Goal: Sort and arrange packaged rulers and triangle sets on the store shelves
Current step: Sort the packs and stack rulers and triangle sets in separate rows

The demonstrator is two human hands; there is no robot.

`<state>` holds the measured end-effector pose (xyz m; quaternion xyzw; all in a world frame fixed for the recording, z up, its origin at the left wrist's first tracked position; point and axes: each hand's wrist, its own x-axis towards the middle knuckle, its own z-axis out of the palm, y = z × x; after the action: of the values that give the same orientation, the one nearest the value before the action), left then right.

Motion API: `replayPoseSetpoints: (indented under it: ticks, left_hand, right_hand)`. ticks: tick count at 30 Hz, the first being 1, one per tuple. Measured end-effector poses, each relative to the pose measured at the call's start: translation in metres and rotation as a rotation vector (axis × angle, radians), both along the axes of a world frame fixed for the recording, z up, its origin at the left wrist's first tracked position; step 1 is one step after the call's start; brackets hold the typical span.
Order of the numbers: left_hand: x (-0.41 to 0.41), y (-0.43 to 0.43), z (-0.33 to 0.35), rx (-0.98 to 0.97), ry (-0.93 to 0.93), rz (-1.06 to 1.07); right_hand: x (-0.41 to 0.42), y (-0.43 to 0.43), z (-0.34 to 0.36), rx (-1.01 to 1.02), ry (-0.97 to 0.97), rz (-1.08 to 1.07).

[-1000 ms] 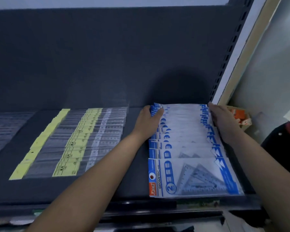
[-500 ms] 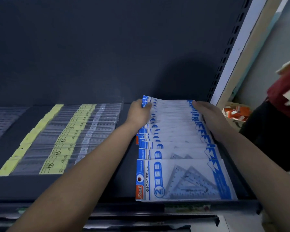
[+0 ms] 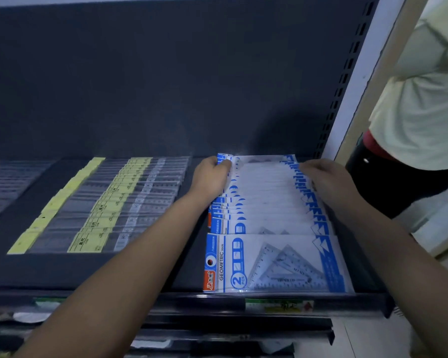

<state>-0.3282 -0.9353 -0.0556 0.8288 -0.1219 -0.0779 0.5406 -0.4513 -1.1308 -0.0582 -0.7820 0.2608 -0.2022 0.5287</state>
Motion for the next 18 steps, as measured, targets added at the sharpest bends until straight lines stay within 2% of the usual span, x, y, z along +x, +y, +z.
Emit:
replayPoseSetpoints:
  ticks: [5, 8, 10, 12, 15, 18]
  left_hand:
    - [0.001, 0.002, -0.002, 0.276, -0.121, -0.095]
    - [0.002, 0.003, -0.006, 0.349, -0.221, -0.187]
    - [0.002, 0.001, -0.011, 0.408, -0.333, -0.236]
    - [0.006, -0.003, -0.017, 0.436, -0.417, -0.255]
    - [0.012, -0.009, -0.023, 0.453, -0.475, -0.273]
    - [0.02, -0.013, -0.024, 0.454, -0.455, -0.278]
  right_hand:
    - [0.005, 0.003, -0.005, -0.137, 0.11, -0.012]
    - [0.007, 0.003, -0.006, -0.13, 0.118, 0.034]
    - [0.008, 0.001, -0.01, -0.195, 0.143, 0.06]
    - [0.009, 0.001, -0.013, -0.265, 0.158, 0.061]
    - [0.012, 0.001, -0.016, -0.262, 0.126, 0.038]
    - [0.016, 0.002, -0.017, -0.274, 0.109, 0.017]
